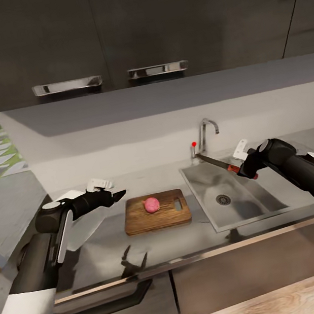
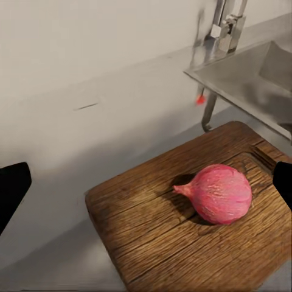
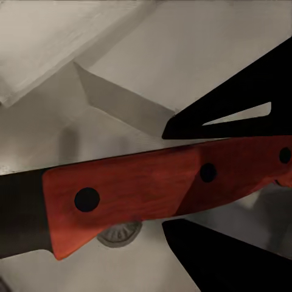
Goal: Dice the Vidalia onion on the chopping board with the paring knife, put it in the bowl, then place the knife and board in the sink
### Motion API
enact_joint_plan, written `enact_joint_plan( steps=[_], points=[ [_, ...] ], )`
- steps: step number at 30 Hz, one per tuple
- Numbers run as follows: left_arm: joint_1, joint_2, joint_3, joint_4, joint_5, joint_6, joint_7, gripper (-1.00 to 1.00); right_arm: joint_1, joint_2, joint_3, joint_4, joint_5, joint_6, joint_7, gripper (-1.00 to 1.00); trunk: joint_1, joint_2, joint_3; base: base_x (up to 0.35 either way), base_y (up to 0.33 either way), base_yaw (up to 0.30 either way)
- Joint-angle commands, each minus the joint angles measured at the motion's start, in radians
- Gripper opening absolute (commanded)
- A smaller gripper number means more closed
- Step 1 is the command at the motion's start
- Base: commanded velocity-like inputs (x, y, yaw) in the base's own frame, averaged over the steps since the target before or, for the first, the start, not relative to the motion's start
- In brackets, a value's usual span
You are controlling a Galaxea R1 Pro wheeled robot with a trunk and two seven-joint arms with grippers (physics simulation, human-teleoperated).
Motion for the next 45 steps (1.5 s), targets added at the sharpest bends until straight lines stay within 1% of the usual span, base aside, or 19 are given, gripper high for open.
enact_joint_plan(
  steps=[1,2,3,7,13,20,26,28,30,32,33,36,37,38,40,41,45],
  points=[
    [-0.001,0.001,-0.001,-0.001,0.0,0.005,-0.002,1.0,-0.002,-0.001,0.003,-0.001,0.01,0.001,0.008,-1.0,0.0,-0.001,-0.001,0.0,0.101,0.0],
    [-0.001,0.001,-0.001,-0.001,0.0,0.005,-0.002,1.0,-0.002,-0.001,0.012,-0.001,0.01,0.001,0.008,-1.0,0.0,-0.001,-0.001,0.0,0.065,0.0],
    [-0.001,0.001,-0.001,-0.001,-0.001,0.005,-0.002,1.0,-0.002,-0.001,0.052,-0.001,0.01,0.001,0.007,-1.0,0.0,-0.001,-0.001,0.0,0.021,0.0],
    [-0.001,0.001,-0.001,-0.001,-0.001,0.005,-0.003,1.0,-0.002,-0.001,0.08,-0.001,0.011,0.002,0.007,-1.0,0.0,-0.001,-0.001,0.0,0.01,0.0],
    [-0.001,0.001,-0.001,-0.001,-0.001,0.005,-0.002,1.0,-0.002,0.0,0.094,-0.001,0.011,0.003,0.006,-1.0,0.0,-0.001,-0.003,0.0,0.001,0.032],
    [-0.001,0.001,-0.001,0.001,-0.001,0.005,-0.002,1.0,-0.002,0.002,0.097,-0.001,0.012,0.004,0.004,-1.0,0.0,-0.001,-0.01,0.0,0.0,0.205],
    [-0.001,0.002,-0.001,0.009,0.0,0.005,-0.002,1.0,-0.002,0.003,0.111,-0.001,0.014,0.001,-0.046,-1.0,0.0,-0.001,-0.012,0.0,0.0,0.097],
    [-0.001,0.002,-0.001,0.009,0.0,0.005,-0.003,1.0,-0.002,0.013,0.114,-0.001,0.014,-0.001,-0.099,-1.0,0.0,-0.001,-0.012,0.0,0.0,0.018],
    [-0.001,0.002,-0.001,0.009,0.0,0.005,-0.003,1.0,-0.002,0.035,0.119,-0.001,0.014,-0.013,-0.161,-1.0,0.0,-0.001,-0.012,0.0,0.0,0.007],
    [-0.001,0.002,-0.001,0.01,0.0,0.005,-0.002,1.0,-0.002,0.064,0.141,-0.03,0.014,-0.042,-0.217,-1.0,0.0,-0.001,-0.012,0.0,0.0,0.003],
    [-0.001,0.002,-0.001,0.01,0.0,0.005,-0.003,1.0,-0.002,0.071,0.152,-0.047,0.014,-0.053,-0.234,-1.0,0.0,-0.001,-0.012,0.0,0.0,0.0],
    [-0.001,0.002,-0.001,0.009,0.0,0.005,-0.002,1.0,-0.002,0.077,0.17,-0.06,0.014,-0.066,-0.274,-1.0,0.0,-0.001,-0.012,0.0,0.0,0.0],
    [-0.001,0.002,-0.001,0.009,0.0,0.005,-0.002,1.0,-0.002,0.079,0.182,-0.064,0.014,-0.07,-0.319,-1.0,0.0,-0.001,-0.012,0.0,0.0,0.0],
    [-0.001,0.002,-0.001,0.008,0.0,0.005,-0.002,1.0,-0.002,0.084,0.219,-0.069,0.014,-0.072,-0.412,-1.0,0.0,-0.001,-0.012,0.0,0.0,0.0],
    [-0.001,0.002,-0.001,0.008,0.0,0.005,-0.003,1.0,-0.002,0.09,0.259,-0.071,0.014,-0.073,-0.476,-1.0,0.0,-0.001,-0.012,0.0,0.0,0.0],
    [-0.001,0.002,-0.001,0.008,0.0,0.005,-0.002,1.0,-0.002,0.094,0.272,-0.072,0.014,-0.073,-0.497,-1.0,0.0,-0.001,-0.012,0.0,0.0,0.0],
    [-0.001,0.002,-0.001,0.007,0.0,0.005,-0.002,1.0,-0.002,0.1,0.295,-0.073,0.014,-0.076,-0.526,-1.0,0.0,-0.001,-0.012,0.0,0.0,0.0]
  ],
)
